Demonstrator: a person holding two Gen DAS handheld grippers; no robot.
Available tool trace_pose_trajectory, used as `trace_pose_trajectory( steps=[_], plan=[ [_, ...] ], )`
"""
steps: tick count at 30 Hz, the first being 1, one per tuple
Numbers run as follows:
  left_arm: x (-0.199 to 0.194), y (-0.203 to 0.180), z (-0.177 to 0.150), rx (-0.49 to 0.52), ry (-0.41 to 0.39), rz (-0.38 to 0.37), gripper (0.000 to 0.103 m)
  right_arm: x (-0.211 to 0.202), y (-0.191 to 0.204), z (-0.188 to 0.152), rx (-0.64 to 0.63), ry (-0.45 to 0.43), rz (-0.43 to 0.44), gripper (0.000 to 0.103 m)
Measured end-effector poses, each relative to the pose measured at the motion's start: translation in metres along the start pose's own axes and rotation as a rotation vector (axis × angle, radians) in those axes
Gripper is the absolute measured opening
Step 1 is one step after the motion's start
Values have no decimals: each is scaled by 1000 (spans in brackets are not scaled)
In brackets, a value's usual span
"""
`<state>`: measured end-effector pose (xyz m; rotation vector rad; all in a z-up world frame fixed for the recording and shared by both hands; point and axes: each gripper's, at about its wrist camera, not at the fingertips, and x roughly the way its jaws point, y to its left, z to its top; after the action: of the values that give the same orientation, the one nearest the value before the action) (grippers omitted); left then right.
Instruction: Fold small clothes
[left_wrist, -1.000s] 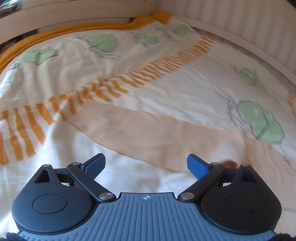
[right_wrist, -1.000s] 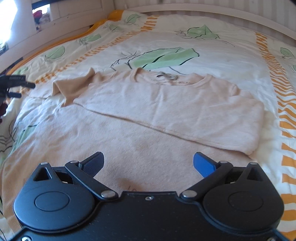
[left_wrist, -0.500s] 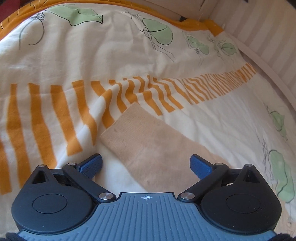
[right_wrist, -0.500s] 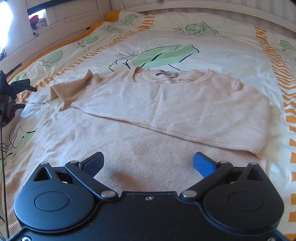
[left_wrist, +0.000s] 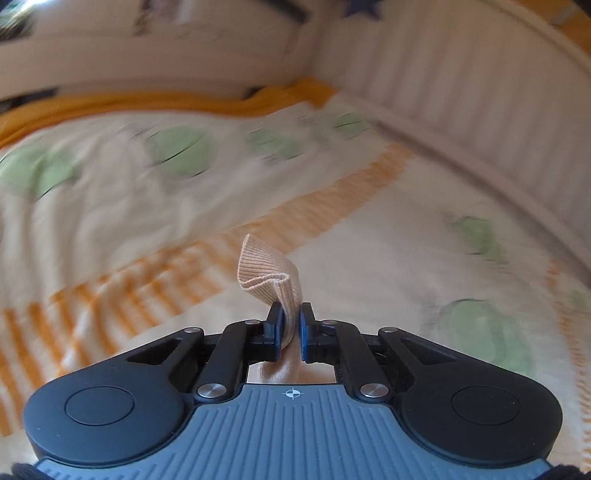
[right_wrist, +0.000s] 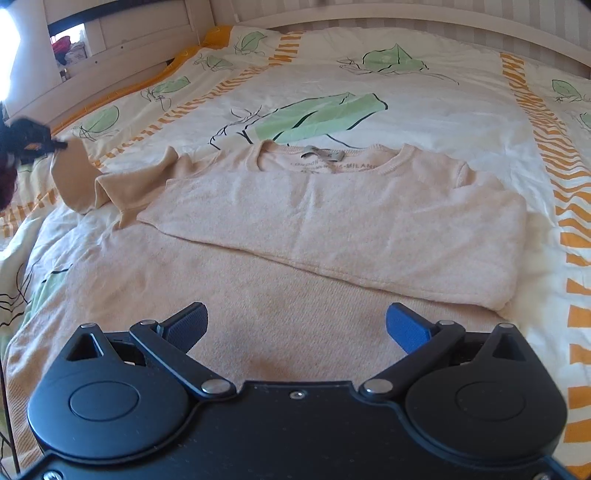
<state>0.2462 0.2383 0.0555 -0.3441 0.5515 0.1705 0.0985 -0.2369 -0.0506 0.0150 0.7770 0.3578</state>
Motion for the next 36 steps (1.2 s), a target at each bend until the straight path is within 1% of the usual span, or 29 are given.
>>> trace_pose_trajectory(
  steps=[4,6,8,11,14,16,18,20,21,22,23,24,26,28,30,31,33,36],
  plan=[
    [-34,-88,13,109,-61,-172,8,-9,-3,5,10,-26,-6,102],
    [-47,-126,13,133,-70,-256,8,-14,-5,8,21,-37,-11,102],
    [-54,-165,5,145,-54,-342,9,-19,-8,11,36,-49,-14,102],
    [-53,-215,-14,165,-15,-432,9,-25,-15,16,61,-65,-26,102],
    [-43,-250,-49,194,22,-480,9,-33,-23,21,92,-80,-41,102],
    [-30,-269,-72,183,72,-507,9,-38,-29,24,120,-84,-52,102],
    [-15,-287,-94,182,121,-518,9,-42,-36,26,146,-84,-57,102],
    [-7,-301,-116,201,158,-525,10,-44,-41,27,167,-79,-65,102],
    [-3,-308,-127,219,182,-541,12,-45,-44,27,175,-73,-72,102],
    [3,-315,-137,239,214,-562,26,-44,-46,27,182,-65,-77,102],
    [7,-321,-146,257,249,-583,44,-44,-48,26,190,-55,-82,102],
    [11,-325,-154,275,278,-600,51,-42,-51,26,197,-45,-84,102],
    [10,-329,-166,313,309,-616,67,-39,-54,25,203,-29,-85,102],
    [3,-325,-171,350,291,-620,71,-38,-55,25,201,-24,-91,102],
    [-4,-315,-174,401,258,-604,73,-37,-56,26,198,-25,-94,102],
    [-6,-307,-174,428,246,-583,76,-36,-56,26,198,-28,-96,102],
    [-4,-287,-176,461,235,-528,77,-36,-59,25,200,-36,-98,103],
    [8,-247,-176,463,259,-399,77,-34,-62,24,211,-43,-108,102]
  ],
)
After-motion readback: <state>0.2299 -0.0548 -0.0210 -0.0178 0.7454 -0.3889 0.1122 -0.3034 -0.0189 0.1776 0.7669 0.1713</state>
